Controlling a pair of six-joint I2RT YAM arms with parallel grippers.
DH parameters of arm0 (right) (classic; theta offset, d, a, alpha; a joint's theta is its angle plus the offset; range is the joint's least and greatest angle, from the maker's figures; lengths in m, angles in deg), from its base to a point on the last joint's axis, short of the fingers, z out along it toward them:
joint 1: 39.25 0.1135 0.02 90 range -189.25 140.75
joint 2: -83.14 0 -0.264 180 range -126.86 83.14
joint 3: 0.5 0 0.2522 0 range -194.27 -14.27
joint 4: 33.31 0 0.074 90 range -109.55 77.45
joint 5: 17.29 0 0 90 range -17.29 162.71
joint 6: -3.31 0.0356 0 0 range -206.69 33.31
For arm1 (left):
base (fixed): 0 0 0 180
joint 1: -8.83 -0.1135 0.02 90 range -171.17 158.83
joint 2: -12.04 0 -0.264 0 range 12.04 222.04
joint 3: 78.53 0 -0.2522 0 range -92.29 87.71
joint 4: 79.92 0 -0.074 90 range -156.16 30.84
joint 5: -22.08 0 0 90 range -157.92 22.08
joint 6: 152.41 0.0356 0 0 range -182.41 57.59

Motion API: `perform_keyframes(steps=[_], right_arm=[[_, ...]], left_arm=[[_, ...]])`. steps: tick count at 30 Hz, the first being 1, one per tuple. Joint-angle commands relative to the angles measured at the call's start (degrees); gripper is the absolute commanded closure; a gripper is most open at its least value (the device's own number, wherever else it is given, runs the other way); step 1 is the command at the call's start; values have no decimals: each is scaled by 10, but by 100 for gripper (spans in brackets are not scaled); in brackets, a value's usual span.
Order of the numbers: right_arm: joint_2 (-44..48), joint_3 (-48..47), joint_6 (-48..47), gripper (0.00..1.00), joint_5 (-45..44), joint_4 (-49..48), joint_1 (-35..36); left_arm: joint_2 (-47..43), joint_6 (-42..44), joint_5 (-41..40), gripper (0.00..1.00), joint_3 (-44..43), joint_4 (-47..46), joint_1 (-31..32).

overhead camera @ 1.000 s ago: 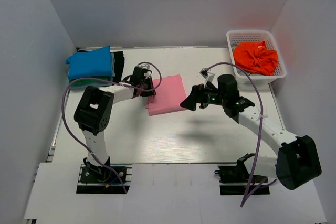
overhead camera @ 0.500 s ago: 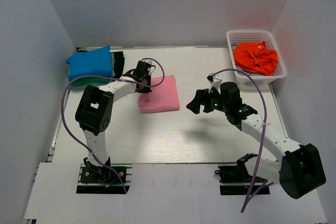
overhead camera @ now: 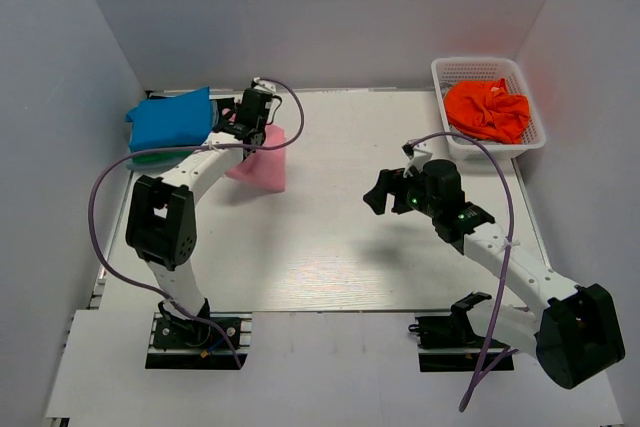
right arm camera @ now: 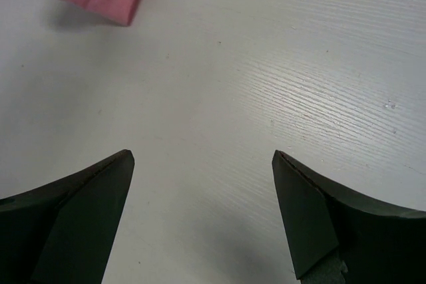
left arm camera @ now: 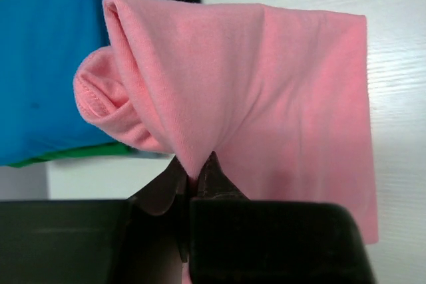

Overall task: Fold and stack the t-shirts
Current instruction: Put the neatly folded tshirt into the corner of the board with the left arm

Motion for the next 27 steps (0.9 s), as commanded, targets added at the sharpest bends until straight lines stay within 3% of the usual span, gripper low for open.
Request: perform_keyframes(steps=[1, 8, 21, 27], right_arm=[[12, 9, -17, 10, -26, -10, -3], [5, 3, -19, 10, -30, -7, -3], [-24, -5, -13, 10, -4, -6, -2], [-24, -5, -9, 10, -1, -5, -2]], left_arm=[[-23, 64, -44, 100, -44, -7, -22], [-11, 122, -51, 100, -110, 0, -54], [-5, 141, 4, 100, -238, 72, -107], [-17, 152, 21, 100, -250, 73, -124]])
